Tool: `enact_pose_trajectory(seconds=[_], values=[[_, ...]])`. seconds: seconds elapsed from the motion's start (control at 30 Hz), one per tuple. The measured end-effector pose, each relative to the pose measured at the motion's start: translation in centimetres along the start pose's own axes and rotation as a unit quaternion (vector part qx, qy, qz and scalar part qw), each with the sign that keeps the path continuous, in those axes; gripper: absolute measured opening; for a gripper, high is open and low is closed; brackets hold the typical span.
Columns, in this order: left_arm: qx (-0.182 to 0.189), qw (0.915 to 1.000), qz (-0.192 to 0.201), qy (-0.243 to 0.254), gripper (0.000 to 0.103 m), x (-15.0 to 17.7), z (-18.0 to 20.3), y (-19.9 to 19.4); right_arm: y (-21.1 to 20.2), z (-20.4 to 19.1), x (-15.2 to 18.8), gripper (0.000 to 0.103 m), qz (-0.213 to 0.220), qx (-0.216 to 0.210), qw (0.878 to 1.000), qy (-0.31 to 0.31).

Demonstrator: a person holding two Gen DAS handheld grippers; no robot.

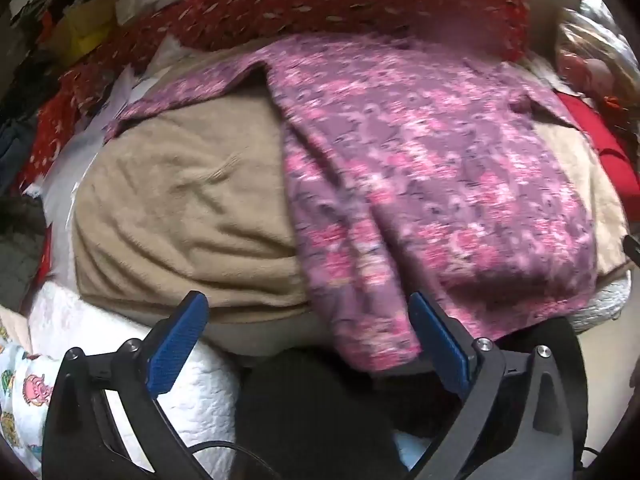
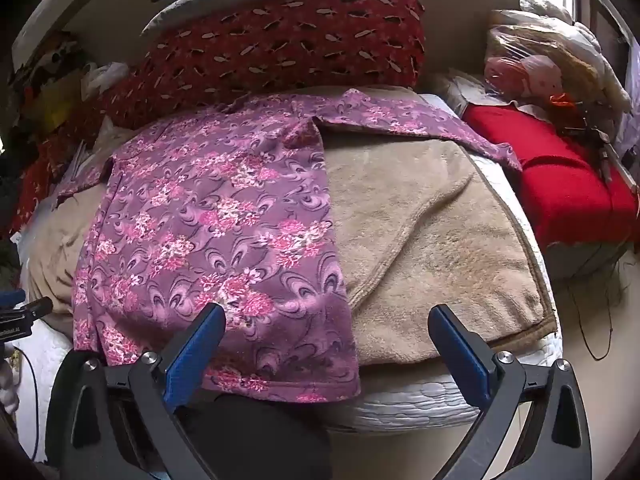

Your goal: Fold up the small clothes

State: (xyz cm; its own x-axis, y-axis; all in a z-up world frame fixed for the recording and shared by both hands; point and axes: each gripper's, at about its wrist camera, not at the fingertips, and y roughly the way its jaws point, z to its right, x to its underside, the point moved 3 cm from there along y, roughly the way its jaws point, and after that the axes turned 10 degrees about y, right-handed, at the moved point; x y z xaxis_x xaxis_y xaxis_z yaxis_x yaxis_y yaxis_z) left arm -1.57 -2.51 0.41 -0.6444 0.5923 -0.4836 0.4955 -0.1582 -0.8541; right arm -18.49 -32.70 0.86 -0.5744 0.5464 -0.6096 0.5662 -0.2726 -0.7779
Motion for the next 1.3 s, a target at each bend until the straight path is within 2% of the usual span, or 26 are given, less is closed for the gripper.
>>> enact_pose_trajectory(seconds=[0.13, 0.23, 0.63, 1.3], values=[[-0.003, 0.9994, 0.028, 0.018, 0.101, -0.9, 1.6, -1.2, -0.2, 0.2, -0.2, 0.102, 0.003, 0.004, 1.000, -0.015], [-0.003, 0.9990, 0.036, 0.026, 0.101, -1.3, 2.2, -1.4, 0.0, -1.3, -0.2, 0.102, 0.003, 0.003, 1.000, -0.022], [0.004, 0.9993, 0.032, 0.018, 0.101, -1.4, 2.7, -0.5, 0.6, -2.6, -0.4, 0.102, 0.001, -0.009, 0.999, -0.040], [0.015, 0.9994, 0.028, 0.011, 0.101, -1.3, 2.6, 0.1, 1.1, -3.0, -0.5, 0.101, 0.000, -0.004, 0.999, -0.049]])
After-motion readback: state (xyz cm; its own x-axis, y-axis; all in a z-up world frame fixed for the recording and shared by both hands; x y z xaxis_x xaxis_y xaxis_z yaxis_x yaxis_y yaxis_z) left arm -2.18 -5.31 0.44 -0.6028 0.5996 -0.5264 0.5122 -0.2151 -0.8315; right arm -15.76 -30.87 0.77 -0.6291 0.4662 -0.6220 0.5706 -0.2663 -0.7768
